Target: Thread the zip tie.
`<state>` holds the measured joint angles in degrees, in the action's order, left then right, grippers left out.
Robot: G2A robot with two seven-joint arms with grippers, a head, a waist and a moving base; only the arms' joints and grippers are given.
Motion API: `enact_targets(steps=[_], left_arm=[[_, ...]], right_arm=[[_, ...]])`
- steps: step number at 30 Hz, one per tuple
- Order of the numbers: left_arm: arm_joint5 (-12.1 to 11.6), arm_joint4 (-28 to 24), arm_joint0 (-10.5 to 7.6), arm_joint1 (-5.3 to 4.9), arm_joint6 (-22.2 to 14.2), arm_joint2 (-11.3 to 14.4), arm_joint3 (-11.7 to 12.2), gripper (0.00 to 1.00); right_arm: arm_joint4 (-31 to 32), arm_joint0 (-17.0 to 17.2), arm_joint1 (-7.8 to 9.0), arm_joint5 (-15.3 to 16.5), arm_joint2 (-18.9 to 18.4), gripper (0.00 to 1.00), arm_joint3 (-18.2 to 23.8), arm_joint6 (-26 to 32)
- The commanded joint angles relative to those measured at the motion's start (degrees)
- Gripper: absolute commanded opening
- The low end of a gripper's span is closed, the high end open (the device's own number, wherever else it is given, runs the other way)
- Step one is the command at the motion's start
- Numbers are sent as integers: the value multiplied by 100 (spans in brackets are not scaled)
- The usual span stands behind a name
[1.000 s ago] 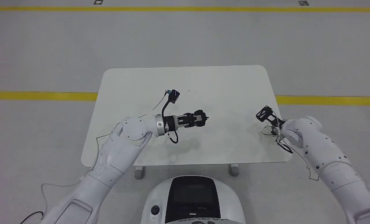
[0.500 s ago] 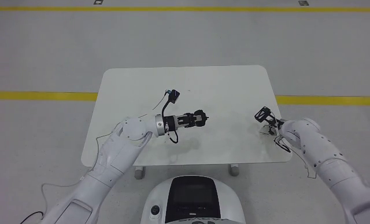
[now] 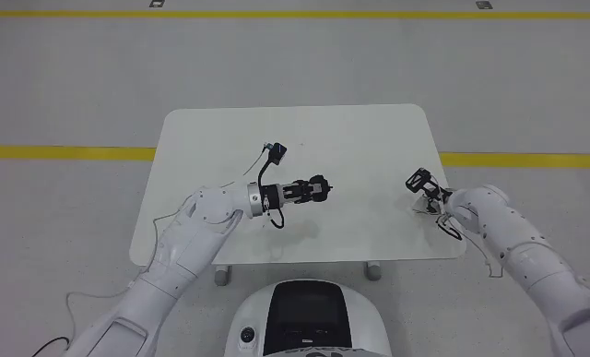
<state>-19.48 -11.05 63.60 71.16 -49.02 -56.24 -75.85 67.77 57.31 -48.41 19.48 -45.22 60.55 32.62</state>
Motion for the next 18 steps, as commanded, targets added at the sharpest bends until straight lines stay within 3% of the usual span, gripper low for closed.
enact_targets(steps=[1,18], left_arm=[[0,0,0,0,0,0,0,0],[0,0,0,0,0,0,0,0]], right_arm=[[-127,-33,37,0,89,0,13,-9],[-920,-149,625,0,580,0,468,-226]])
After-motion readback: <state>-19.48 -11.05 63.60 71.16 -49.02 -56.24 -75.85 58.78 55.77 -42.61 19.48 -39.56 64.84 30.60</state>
